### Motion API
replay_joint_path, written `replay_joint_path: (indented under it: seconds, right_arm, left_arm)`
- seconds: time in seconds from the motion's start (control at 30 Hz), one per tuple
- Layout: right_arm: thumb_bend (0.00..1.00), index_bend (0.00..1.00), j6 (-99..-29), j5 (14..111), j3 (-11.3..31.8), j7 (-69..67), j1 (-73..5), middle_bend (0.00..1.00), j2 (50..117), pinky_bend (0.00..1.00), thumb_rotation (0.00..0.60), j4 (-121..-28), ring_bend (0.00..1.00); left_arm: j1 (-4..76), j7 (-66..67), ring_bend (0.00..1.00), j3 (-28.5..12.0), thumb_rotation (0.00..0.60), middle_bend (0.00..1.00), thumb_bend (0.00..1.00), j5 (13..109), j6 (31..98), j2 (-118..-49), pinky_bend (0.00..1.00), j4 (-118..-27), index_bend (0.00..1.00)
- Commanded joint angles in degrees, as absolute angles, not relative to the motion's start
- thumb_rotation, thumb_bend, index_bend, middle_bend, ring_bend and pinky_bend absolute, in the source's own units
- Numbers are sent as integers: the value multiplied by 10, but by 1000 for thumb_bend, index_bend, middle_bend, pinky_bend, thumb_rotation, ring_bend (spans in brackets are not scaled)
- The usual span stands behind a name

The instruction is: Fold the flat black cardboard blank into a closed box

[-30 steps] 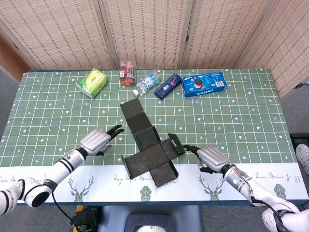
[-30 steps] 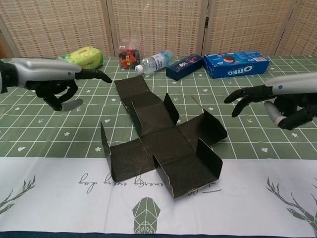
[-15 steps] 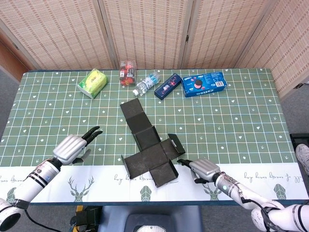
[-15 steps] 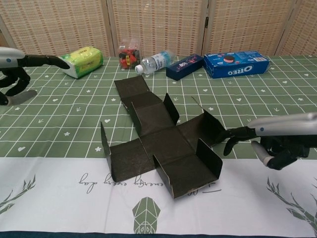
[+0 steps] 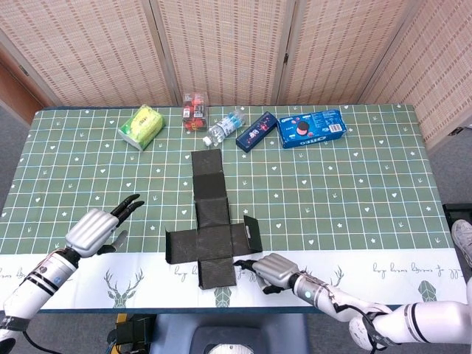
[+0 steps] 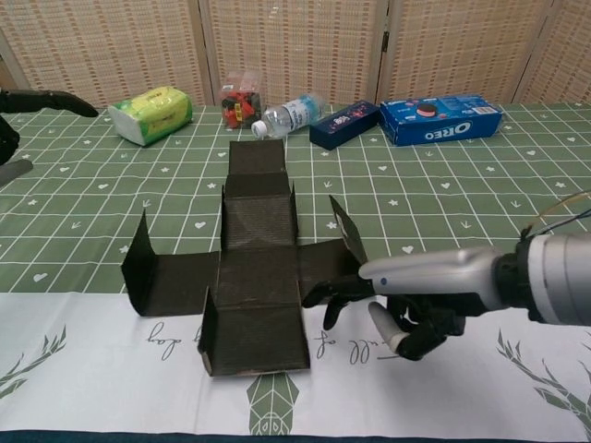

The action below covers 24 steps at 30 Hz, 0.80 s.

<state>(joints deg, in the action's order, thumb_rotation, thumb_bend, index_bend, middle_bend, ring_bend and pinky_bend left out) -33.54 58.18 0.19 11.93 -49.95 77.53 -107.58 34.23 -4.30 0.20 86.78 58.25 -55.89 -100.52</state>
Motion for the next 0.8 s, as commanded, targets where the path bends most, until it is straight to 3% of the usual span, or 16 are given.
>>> replay_joint_path:
  seconds: [0.03,0.27,0.57,0.8]
  right_arm:
    - [1000,37,-355,555,20,144,-527,160,820,1000,600,-1061,843]
    - [1000,37,-380,535,49,152,-556,153,856,1000,600,-1071,843]
    - [960,37,-396,606,86,78,-527,158,752,1000,600,-1150,843]
    - [998,37,-384,569,127,69,-561,172,716,1000,600,-1095,843]
  left_arm:
    - [336,-49,665,3,600,5,566,872,590,-554,861,-1003,0]
    - [325,-64,663,2,600,5,566,873,600,-550,861,-991,0]
    - [306,-88,662,-2,600,5,566,877,626,-543,862,-988,0]
    - [296,-87,662,0,600,5,565,887,636,-535,863,-994,0]
